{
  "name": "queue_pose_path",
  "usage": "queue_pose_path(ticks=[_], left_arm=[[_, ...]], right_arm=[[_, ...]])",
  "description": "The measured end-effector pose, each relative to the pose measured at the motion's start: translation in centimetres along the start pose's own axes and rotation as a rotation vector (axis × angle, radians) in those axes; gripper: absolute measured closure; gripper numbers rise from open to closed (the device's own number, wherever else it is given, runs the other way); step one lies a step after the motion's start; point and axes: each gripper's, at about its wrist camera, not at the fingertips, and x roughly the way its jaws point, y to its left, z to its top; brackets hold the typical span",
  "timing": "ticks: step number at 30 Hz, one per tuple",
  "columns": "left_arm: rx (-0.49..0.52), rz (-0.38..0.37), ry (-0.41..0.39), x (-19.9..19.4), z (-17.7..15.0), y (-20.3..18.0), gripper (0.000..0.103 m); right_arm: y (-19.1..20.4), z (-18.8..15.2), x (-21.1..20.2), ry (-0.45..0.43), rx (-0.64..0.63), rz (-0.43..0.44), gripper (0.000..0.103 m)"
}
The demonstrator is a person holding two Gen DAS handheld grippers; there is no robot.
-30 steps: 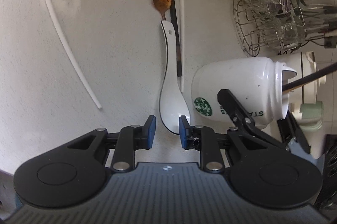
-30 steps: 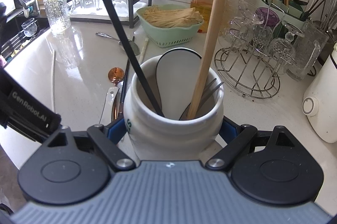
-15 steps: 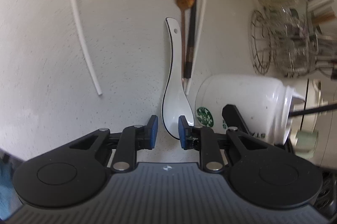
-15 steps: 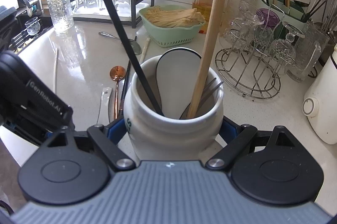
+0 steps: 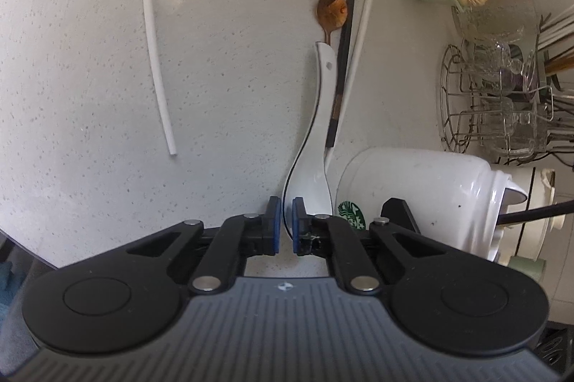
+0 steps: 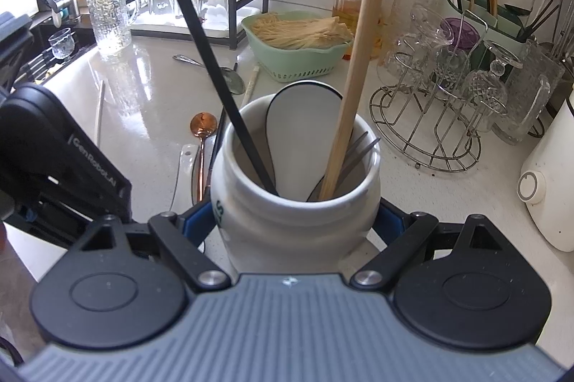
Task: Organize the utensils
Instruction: 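Lift the white spoon with the left tool over the mug while the right tool tilts the mug toward it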
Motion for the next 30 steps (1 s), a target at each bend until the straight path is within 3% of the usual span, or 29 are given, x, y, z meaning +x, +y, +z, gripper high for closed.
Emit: queue_pose_path(ticks=[11,21,30], left_arm=[[0.234,0.161,-0.006,-4.4,0.0,-1.2,0.099],[0.439,0.258,0.119,-9.9,-0.9,-4.0,0.099],[0.518,0.261,0.227,-14.7,-1.1,-8.9,0.099]], right_arm=[[-0.1,-0.2,-0.1,-0.017,-0.012,0.013,0.011],[-0.1,-0.6,-0.2,-0.046,-0.015,0.016,0.011],[-0.2,-0.9,-0.3,-0.068,-0.028,0.029,0.011]])
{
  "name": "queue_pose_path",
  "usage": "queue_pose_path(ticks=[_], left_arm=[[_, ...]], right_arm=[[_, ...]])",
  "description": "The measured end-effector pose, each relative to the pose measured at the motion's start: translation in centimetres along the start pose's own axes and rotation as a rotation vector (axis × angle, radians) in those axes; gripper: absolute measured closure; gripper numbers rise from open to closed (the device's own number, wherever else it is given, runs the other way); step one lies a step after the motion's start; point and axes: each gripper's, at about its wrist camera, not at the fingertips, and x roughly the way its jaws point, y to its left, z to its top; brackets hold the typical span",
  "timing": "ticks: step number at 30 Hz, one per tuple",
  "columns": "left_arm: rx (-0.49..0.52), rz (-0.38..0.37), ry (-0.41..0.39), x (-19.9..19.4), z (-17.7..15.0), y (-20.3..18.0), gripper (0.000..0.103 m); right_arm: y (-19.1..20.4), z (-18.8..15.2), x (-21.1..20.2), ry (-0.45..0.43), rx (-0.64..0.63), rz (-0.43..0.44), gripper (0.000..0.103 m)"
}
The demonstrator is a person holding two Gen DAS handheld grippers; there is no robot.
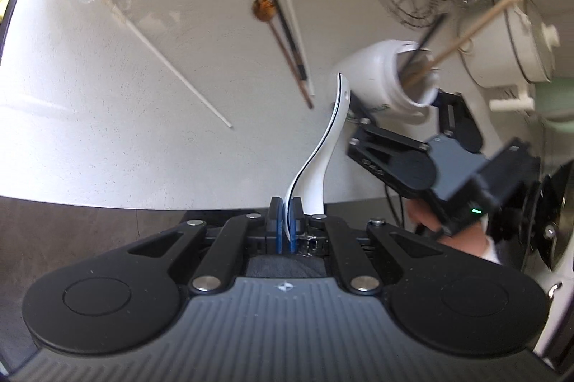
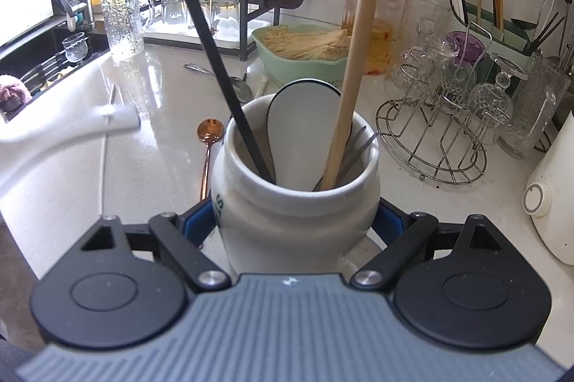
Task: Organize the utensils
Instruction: 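Lift the white spoon with the left tool over the mug while the right tool tilts the mug toward it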
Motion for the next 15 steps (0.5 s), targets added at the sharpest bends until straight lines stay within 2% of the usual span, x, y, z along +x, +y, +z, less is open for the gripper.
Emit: queue_pose_path(ticks=[7,13,15], left_arm=[[-0.006,-0.094,0.082,-2.6,1.3,-2.3,0.099],[-0.015,-0.153,0.164,-2.2,2.4,-4.2,0.099],[-0.003,-0.151,0.183,-1.7,2.9,-4.7,0.099]], right_arm=[[-0.1,0.0,0.0,-0.009,-0.015,0.015,0.011],[-0.2,-0.1,0.0,-0.011,-0.030,0.028,0.011],[-0.2,-0.1,0.0,-0.012,-0.031,0.028,0.011]])
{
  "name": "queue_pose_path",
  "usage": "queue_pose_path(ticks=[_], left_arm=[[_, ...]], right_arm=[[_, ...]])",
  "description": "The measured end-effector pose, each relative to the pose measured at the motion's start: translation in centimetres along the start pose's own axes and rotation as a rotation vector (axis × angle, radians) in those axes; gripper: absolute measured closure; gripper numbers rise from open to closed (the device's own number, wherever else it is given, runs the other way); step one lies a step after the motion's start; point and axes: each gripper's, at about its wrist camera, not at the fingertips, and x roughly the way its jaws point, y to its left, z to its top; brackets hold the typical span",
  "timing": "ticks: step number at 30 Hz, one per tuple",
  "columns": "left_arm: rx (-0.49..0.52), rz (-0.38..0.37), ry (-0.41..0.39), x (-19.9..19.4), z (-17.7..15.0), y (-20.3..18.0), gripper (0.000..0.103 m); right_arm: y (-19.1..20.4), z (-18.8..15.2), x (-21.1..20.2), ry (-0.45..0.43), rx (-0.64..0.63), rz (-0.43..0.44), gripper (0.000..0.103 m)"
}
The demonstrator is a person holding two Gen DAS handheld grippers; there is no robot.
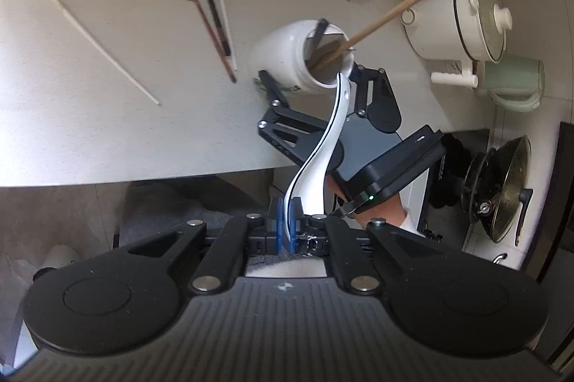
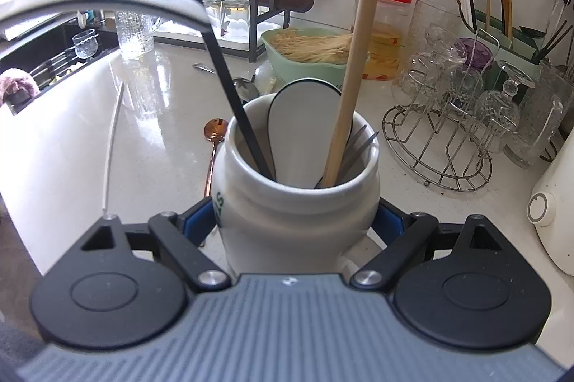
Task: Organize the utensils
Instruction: 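Lift the white spoon with the left tool over the mug while the right tool tilts the mug toward it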
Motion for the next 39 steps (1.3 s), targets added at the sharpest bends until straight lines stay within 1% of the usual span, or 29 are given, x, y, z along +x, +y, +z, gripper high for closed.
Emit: queue_pose_path(ticks=[4,9,17,21,32,34,39], left_arm=[[-0.005,0.010,0.049,1.6,1.7,-0.4,0.099],[-0.012,0.014,0.087,2.6,3.7,-1.0,0.099],[-0.016,0.064,0.173,4.0,6.3,-1.8,0.099],[-0.027,0.085,0.203,4.6,7.4,-1.9,0.099],[-0.060,0.139,0.234,5.8,10.1,-2.5,0.098],[-0.066,0.147,0.229,5.9,10.5,-2.5,0.098],[-0.071,0.139,0.207,5.6,11.1,-2.9,0.097]], right_arm=[[0.0,0.0,-0.1,-0.001,-0.008,0.007,0.011],[0.0,-0.1,-0.1,-0.003,-0.011,0.013,0.011],[-0.1,0.0,0.0,-0.001,-0.005,0.012,0.011],[-0.1,0.0,0.0,0.001,-0.003,0.011,0.011],[-0.1,-0.1,0.0,-0.003,0.003,0.008,0.011],[0.0,-0.1,0.0,-0.002,0.005,0.007,0.011],[-0.1,-0.2,0.0,-0.004,0.002,0.008,0.011]])
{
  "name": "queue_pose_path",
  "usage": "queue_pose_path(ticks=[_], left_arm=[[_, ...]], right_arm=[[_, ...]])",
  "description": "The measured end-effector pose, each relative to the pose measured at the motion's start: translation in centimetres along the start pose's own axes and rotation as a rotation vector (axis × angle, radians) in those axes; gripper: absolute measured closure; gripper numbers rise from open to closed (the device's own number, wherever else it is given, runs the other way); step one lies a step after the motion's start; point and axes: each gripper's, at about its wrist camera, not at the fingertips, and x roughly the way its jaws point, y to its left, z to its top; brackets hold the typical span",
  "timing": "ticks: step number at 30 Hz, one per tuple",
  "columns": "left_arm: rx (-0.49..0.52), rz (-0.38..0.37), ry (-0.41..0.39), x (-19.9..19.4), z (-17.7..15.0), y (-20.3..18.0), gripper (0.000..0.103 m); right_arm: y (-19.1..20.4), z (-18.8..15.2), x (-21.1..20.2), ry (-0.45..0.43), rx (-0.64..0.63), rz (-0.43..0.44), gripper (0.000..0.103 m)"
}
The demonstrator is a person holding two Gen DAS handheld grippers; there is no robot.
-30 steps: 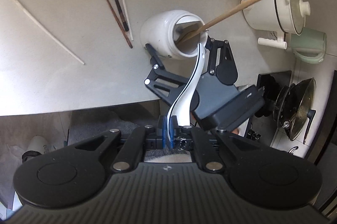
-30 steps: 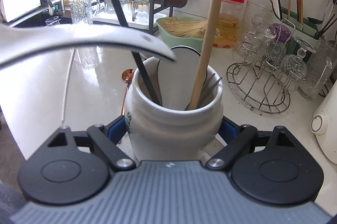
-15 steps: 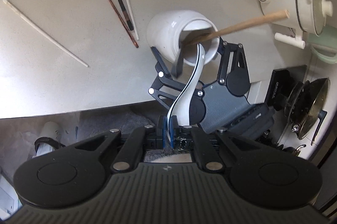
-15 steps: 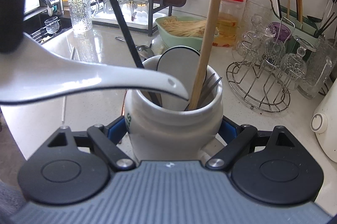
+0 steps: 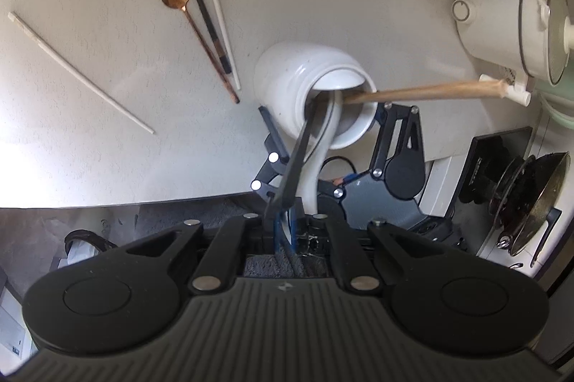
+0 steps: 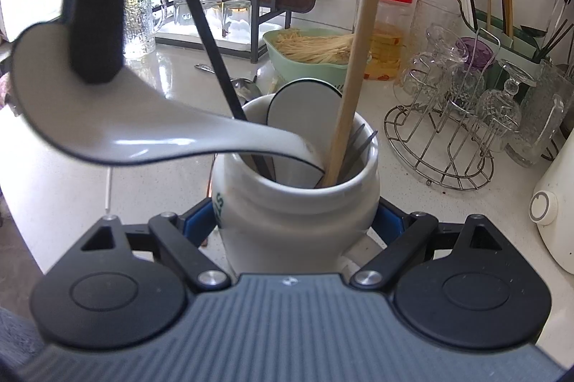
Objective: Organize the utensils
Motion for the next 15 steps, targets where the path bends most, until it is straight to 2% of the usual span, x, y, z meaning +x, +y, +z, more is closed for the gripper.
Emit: queue_pose_path(ticks=[7,10,15], left_arm=[[0.029,0.006,-0.057,-0.6,0.0,-0.4,0.095],[0.042,-0.012,-0.083,-1.2,-0.2,-0.6,0.078],[0.059,-0.036,-0.151,-1.9,-0.4,-1.1,0.077]], right_arm=[[0.0,-0.1,-0.1,-0.003,-0.001,0.000,0.011],[-0.1,-0.1,-0.1,-0.007,0.001,0.001,0.011],[-0.1,-0.2,-0.2,-0.015,0.000,0.003,0.011]])
